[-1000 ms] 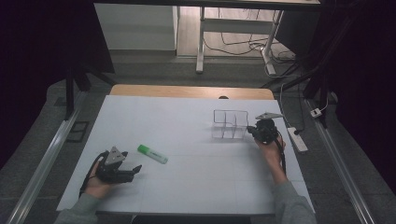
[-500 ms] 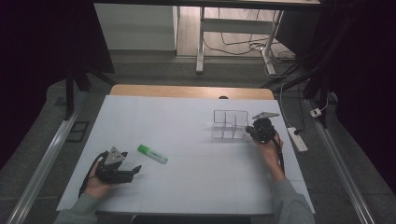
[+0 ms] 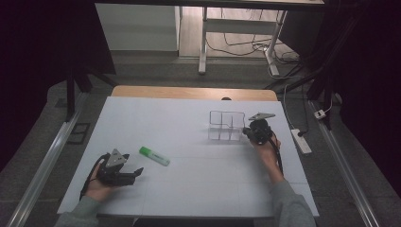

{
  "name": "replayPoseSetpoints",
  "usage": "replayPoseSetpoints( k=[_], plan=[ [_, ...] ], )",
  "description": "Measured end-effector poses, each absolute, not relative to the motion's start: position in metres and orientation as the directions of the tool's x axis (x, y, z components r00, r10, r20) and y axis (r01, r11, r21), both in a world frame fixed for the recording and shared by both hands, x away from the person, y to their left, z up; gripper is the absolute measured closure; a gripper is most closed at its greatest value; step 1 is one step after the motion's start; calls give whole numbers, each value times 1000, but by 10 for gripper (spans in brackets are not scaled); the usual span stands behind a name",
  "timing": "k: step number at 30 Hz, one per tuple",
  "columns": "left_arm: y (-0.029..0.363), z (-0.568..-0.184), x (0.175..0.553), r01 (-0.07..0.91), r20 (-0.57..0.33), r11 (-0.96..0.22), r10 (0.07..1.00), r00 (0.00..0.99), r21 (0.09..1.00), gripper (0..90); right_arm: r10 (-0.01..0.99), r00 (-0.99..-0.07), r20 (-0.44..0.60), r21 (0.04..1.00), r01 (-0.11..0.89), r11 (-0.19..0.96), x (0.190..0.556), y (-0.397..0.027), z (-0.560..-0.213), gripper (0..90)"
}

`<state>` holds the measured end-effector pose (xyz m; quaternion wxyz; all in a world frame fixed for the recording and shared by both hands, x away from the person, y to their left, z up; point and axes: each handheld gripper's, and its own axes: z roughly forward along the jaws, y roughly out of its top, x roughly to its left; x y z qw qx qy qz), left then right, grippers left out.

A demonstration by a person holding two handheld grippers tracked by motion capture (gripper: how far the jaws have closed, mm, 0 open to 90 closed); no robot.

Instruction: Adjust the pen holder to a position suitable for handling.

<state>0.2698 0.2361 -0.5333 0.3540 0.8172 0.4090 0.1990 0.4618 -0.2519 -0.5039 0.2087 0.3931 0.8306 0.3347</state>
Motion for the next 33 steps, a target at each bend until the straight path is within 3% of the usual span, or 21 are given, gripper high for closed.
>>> replayPoseSetpoints(
  k=[33],
  plan=[
    [235, -534, 270, 533, 29, -419, 804, 593, 735, 222, 767, -639, -53, 738, 493, 461, 466, -210, -502, 889]
  ],
)
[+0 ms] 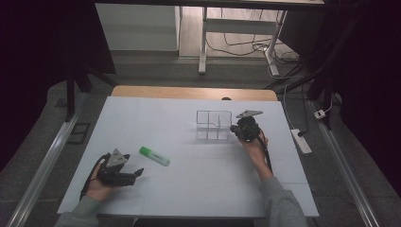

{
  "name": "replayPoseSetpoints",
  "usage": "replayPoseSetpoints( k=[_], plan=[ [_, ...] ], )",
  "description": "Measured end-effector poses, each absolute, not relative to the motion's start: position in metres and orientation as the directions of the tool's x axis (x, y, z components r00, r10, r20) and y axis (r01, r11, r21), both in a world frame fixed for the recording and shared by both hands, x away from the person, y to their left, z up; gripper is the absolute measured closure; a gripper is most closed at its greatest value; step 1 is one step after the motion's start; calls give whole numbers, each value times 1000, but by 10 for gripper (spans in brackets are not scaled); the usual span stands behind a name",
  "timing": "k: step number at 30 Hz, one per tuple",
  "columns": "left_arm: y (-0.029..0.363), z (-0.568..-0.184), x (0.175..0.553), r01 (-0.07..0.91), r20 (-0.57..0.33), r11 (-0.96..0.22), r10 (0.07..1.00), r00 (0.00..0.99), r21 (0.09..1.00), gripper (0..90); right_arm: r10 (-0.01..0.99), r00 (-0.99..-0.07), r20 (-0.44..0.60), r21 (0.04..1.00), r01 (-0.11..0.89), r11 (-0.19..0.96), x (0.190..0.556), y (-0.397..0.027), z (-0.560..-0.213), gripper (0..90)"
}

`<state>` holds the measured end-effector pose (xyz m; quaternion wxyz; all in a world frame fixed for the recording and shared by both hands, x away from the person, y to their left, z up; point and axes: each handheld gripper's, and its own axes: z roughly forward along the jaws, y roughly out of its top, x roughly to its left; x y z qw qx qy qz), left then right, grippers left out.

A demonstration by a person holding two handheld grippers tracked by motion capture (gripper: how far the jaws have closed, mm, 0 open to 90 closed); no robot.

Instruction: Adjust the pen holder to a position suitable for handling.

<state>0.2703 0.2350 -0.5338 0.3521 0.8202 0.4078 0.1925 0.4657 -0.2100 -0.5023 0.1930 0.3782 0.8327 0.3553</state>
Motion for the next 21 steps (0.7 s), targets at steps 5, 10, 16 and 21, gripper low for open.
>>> replayPoseSetpoints(
  k=[5, 10, 16, 21],
  plan=[
    [235, -534, 270, 533, 30, -421, 804, 594, 734, 222, 759, -649, -54, 734, 490, 470, 466, -202, -504, 889],
    [235, -534, 270, 532, 32, -422, 804, 594, 734, 222, 745, -665, -56, 733, 479, 482, 466, -192, -505, 889],
    [235, -534, 270, 531, 33, -423, 804, 594, 734, 222, 738, -673, -52, 734, 475, 485, 468, -182, -506, 889],
    [235, -534, 270, 531, 31, -421, 804, 594, 735, 222, 727, -685, -53, 731, 469, 496, 469, -172, -509, 889]
  ],
)
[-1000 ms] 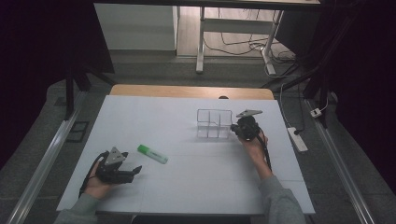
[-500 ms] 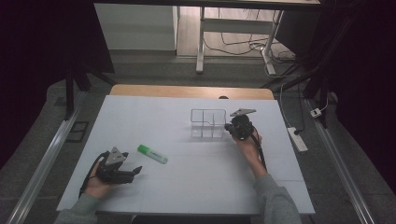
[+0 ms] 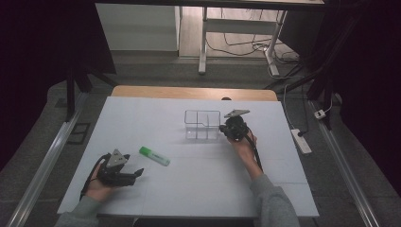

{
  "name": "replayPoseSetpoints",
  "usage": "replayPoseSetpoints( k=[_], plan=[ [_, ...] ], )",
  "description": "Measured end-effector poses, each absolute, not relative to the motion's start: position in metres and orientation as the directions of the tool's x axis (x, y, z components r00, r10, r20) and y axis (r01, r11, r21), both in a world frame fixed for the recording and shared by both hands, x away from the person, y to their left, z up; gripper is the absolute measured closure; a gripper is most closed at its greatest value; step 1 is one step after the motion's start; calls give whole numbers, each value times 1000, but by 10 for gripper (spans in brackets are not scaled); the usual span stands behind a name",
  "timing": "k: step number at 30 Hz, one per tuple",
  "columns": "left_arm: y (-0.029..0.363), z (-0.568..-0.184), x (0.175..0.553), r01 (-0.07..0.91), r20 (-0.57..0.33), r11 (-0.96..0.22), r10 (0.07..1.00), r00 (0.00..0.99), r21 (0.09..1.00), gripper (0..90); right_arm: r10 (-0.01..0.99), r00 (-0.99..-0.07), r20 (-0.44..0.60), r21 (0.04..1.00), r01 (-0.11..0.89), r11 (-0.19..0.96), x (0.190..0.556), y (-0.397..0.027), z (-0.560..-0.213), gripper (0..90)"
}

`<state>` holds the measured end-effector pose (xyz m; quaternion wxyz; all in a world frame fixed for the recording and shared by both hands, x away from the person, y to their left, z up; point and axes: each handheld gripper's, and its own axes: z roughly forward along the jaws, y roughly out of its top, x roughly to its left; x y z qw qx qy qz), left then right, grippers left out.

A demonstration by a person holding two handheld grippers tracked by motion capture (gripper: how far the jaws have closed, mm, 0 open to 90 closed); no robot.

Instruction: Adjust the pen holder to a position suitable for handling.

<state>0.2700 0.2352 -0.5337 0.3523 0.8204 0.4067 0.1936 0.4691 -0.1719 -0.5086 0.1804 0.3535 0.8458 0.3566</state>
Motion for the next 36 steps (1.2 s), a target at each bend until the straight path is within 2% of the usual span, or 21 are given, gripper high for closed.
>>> replayPoseSetpoints(
  k=[10, 23, 32, 36],
  plan=[
    [235, -534, 270, 531, 32, -424, 802, 597, 734, 222, 706, -706, -53, 728, 457, 511, 469, -160, -511, 888],
    [237, -534, 270, 533, 30, -420, 805, 593, 734, 222, 702, -711, -45, 744, 445, 498, 460, -167, -505, 890],
    [236, -535, 271, 535, 33, -420, 807, 589, 733, 223, 698, -716, -12, 759, 448, 472, 430, -191, -496, 890],
    [236, -534, 272, 533, 37, -421, 808, 588, 734, 223, 695, -718, 35, 783, 452, 428, 411, -216, -491, 889]
  ],
)
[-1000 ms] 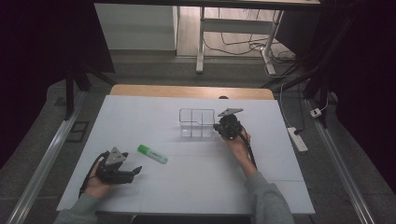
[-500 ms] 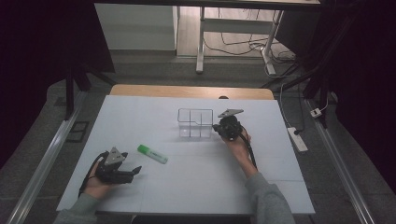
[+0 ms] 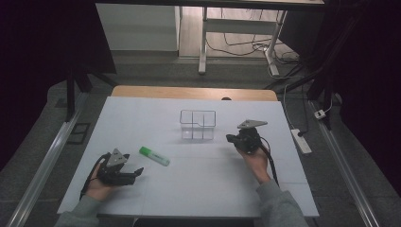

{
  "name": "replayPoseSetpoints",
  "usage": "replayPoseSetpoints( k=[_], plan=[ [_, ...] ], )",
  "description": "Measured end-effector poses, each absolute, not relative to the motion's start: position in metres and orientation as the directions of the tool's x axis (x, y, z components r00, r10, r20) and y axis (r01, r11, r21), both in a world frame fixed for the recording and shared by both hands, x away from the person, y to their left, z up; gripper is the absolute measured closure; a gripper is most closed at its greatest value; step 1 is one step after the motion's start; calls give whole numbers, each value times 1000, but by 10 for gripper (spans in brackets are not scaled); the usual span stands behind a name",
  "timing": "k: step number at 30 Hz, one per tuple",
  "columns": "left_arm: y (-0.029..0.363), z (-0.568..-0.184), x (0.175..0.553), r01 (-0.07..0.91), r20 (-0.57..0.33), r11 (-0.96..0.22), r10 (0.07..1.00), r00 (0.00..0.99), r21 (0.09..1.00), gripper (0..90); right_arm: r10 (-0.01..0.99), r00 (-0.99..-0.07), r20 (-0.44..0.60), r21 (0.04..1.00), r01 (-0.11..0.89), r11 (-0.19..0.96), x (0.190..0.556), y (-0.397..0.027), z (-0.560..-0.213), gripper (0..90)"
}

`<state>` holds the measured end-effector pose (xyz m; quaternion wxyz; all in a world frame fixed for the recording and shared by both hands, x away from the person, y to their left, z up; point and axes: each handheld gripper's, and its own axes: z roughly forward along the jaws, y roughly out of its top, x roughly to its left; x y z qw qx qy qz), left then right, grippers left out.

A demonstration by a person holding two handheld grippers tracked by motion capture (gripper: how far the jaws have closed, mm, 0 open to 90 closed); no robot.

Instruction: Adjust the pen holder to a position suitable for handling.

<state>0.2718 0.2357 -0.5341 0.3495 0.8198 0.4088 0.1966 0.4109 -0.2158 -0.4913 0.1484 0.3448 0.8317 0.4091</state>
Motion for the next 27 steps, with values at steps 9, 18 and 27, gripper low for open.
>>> replayPoseSetpoints(
  k=[9, 18, 27],
  plan=[
    [236, -534, 272, 535, 39, -422, 810, 585, 732, 223, 701, -713, 10, 785, 440, 436, 379, -251, -490, 669],
    [237, -535, 274, 539, 33, -413, 815, 578, 734, 223, 689, -725, 12, 797, 423, 431, 356, -278, -489, 469],
    [243, -535, 277, 546, 15, -393, 821, 571, 740, 226, 681, -732, 6, 789, 422, 447, 347, -285, -494, 389]
  ],
)
